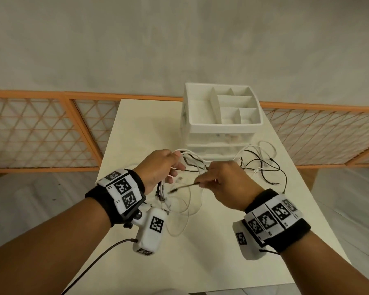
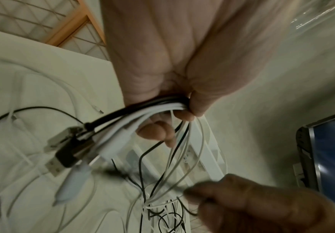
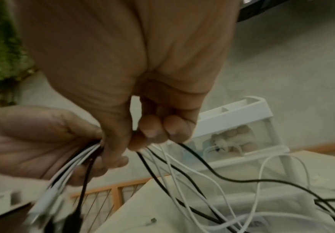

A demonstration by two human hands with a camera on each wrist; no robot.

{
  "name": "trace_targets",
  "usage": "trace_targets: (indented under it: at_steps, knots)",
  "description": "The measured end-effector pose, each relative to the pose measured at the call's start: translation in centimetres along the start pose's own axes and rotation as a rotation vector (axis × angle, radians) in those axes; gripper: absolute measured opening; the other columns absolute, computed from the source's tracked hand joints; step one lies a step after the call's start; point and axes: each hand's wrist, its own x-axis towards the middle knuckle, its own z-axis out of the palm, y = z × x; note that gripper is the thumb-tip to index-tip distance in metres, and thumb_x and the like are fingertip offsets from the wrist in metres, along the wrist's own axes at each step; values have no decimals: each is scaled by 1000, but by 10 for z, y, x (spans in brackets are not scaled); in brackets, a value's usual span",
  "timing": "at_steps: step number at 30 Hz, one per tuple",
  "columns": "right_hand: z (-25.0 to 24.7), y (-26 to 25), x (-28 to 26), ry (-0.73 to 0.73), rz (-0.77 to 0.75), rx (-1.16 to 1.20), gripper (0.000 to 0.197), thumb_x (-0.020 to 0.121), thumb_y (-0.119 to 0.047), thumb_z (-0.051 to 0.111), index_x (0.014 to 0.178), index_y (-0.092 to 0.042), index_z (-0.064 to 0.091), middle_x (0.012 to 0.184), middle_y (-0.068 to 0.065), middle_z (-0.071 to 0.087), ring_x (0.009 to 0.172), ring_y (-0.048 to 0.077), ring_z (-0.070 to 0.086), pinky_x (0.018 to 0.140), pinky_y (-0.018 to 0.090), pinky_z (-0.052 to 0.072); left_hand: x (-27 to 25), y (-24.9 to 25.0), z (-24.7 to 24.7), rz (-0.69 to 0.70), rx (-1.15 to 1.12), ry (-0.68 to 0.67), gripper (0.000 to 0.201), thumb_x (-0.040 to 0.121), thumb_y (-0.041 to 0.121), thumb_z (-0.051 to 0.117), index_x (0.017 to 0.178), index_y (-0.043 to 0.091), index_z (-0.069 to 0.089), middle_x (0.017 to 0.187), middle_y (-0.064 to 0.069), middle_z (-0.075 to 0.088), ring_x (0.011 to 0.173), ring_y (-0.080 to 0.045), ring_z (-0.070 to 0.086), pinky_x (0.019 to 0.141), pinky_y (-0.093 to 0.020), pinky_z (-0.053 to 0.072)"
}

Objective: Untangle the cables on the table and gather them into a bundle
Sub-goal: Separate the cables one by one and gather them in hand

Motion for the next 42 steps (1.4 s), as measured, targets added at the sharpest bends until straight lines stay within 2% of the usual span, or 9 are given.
trace_targets:
  at_steps: [4,10,16,22,25,29,33,39,42]
  knots:
    - [9,-17,5,-211,50,-131,20,94,-19,66,105,-26,80,92,4,75,91,23,65,77,31,48,-7,5,12,3,54,-136,26,106,28,42,107,7,58,108,-15,71,85,-28,69,76,-39,59]
    - [15,-37,16,35,188,-53,7,85,-14,69,80,-13,74,78,4,73,73,22,61,69,32,48,-11,-8,30,91,445,-65,32,105,38,32,92,18,53,78,-7,69,56,-22,59,54,-30,45]
    - [2,-26,15,16,271,8,56,77,-34,81,127,-39,55,69,-20,48,67,7,49,64,28,43,-10,-12,9,149,417,-105,42,91,53,45,84,17,67,72,-5,64,67,-19,53,64,-31,42]
    - [7,28,3,-312,613,-124,28,89,-42,65,75,-18,67,73,2,67,73,24,64,69,32,53,-26,4,-21,270,325,-185,43,100,29,51,82,-8,64,60,6,53,54,-2,49,65,-6,35]
    - [-25,75,-9,-62,845,-127,13,87,-28,61,79,-21,67,84,12,75,78,34,70,73,36,59,-23,-9,-47,187,654,-206,55,90,51,52,86,-2,64,64,2,52,62,-12,48,68,-26,42]
    - [-27,81,-6,572,653,-103,23,82,-1,61,94,-16,72,86,14,70,81,36,64,73,33,50,-9,-48,-48,68,945,-103,29,104,24,45,89,17,70,69,2,54,67,-15,54,63,-26,39]
    - [1,93,-12,261,784,39,24,83,-3,63,92,-24,69,93,11,74,91,34,67,78,29,50,-8,-70,-41,88,813,-29,30,102,22,48,90,7,71,78,-14,66,66,-19,51,59,-25,37]
    - [13,93,-30,338,765,197,81,87,-3,69,152,-36,33,140,6,60,92,30,68,90,29,47,-9,-69,-41,-8,784,-43,34,98,7,43,74,18,65,74,4,63,59,-11,51,47,-13,33]
    - [42,82,-36,347,782,104,79,85,-6,67,152,-25,30,121,12,69,103,38,67,88,40,53,-7,-68,-43,-50,626,119,29,100,12,47,80,16,68,67,7,61,56,-13,51,49,-21,37]
